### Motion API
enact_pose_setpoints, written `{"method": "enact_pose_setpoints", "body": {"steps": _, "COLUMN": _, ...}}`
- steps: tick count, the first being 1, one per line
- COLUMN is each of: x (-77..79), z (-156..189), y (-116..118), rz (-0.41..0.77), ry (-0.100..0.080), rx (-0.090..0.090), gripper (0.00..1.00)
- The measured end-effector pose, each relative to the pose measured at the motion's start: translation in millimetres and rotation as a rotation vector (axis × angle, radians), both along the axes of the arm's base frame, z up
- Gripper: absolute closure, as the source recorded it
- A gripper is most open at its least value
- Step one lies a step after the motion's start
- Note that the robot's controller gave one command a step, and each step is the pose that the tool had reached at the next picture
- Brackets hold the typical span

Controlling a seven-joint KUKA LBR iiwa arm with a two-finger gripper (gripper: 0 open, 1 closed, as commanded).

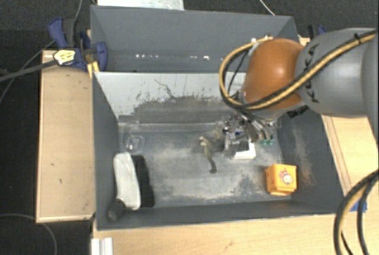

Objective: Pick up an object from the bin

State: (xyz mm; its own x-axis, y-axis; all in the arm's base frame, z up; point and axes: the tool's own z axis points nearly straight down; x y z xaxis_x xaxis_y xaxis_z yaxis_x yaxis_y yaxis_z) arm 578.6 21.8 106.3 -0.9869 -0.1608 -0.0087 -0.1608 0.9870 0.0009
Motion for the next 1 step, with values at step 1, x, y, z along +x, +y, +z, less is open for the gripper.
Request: {"method": "enact_pose_setpoints", "body": {"steps": 1, "x": 0.2, "z": 3.6, "y": 0.0, "rz": -0.033, "ry": -0.001, "rx": 0.001, "gripper": 1.0}}
